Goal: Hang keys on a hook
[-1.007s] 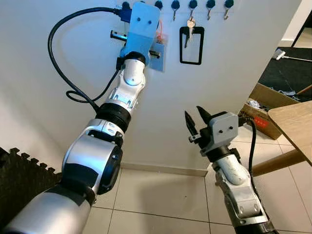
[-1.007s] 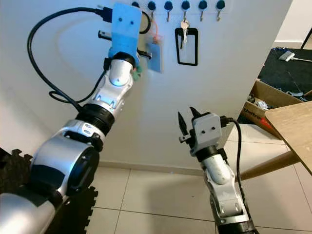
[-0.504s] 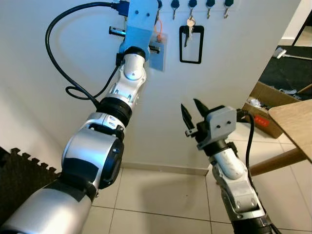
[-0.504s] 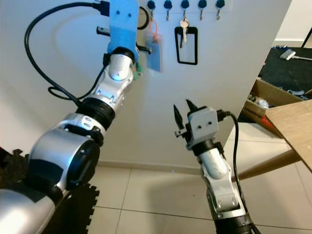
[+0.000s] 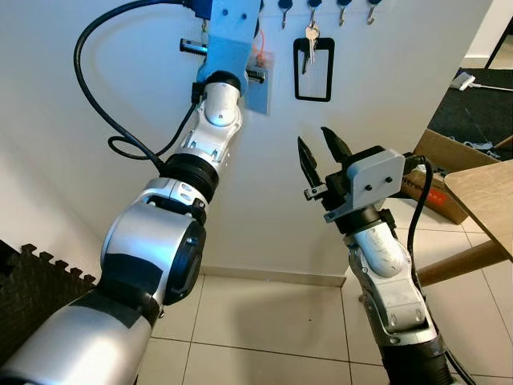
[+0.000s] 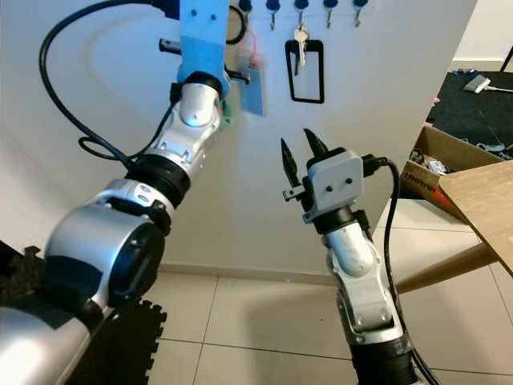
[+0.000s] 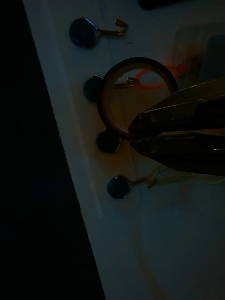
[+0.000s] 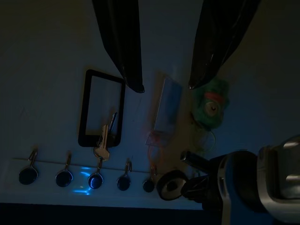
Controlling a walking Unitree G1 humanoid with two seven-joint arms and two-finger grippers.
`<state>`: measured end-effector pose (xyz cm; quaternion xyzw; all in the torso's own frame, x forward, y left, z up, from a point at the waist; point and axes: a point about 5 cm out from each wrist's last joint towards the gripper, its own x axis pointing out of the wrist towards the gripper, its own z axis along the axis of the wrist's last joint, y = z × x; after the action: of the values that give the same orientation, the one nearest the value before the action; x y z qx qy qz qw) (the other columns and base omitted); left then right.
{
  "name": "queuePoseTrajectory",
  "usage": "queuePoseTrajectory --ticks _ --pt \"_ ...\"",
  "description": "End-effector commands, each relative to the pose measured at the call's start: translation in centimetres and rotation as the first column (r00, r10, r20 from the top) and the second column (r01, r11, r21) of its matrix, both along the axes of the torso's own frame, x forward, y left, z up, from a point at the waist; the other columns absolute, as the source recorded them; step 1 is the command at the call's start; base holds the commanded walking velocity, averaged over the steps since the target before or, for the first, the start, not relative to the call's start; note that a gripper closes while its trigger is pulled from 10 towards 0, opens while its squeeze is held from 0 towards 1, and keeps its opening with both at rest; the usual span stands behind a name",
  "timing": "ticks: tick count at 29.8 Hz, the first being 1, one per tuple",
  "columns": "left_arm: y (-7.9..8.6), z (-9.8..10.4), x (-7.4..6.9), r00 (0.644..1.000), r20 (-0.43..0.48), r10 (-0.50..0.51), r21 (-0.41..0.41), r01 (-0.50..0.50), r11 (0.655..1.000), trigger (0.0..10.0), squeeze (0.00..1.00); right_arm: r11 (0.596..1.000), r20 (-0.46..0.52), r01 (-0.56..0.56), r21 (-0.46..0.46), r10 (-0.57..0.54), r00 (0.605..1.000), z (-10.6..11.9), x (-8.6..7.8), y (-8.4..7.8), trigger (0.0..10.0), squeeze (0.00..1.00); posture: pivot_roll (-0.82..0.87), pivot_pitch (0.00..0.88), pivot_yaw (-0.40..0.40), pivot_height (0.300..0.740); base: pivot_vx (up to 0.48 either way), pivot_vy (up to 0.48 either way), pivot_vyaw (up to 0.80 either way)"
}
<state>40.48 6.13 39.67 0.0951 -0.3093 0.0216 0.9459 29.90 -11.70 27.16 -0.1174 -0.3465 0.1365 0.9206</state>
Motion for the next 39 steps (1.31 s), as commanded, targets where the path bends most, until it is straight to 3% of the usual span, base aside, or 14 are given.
queuePoseTrajectory --ticks 1,14,22,29,39 --pt "0.3 0.5 0.1 1.000 -0.006 0.009 0.001 -0.009 1.000 10.0 0.00 1.000 0.011 0.007 -0.002 -0.007 1.000 0.3 -0.1 -0.1 10.0 0.00 -0.07 0.242 0.146 0.740 0.000 0.000 0.00" --pt "0.9 -1.0 0.6 0.997 -0.069 0.036 0.030 -0.034 0.999 10.0 0.00 1.000 0.012 0.018 -0.008 -0.017 1.000 0.5 -0.2 -0.3 10.0 0.00 -0.08 0.249 0.144 0.740 0.000 0.000 0.00" --pt "1.5 -0.5 0.7 0.996 -0.063 0.061 0.024 -0.060 0.998 10.0 0.00 1.000 0.013 0.013 -0.009 -0.013 1.000 0.7 -0.3 -0.2 10.0 0.00 -0.09 0.249 0.139 0.740 0.000 0.000 0.00" --pt "3.1 0.1 0.8 0.990 -0.059 0.129 0.015 -0.128 0.992 10.0 0.00 1.000 0.013 0.007 -0.008 -0.007 1.000 0.8 -0.5 -0.1 10.0 0.00 -0.09 0.250 0.138 0.740 0.000 0.000 0.00" --pt "3.0 -0.2 0.9 0.989 -0.090 0.120 0.023 -0.118 0.993 10.0 0.00 1.000 0.010 -0.001 -0.005 0.001 1.000 0.8 -0.6 0.1 10.0 0.00 -0.10 0.255 0.136 0.740 0.000 0.000 0.00"
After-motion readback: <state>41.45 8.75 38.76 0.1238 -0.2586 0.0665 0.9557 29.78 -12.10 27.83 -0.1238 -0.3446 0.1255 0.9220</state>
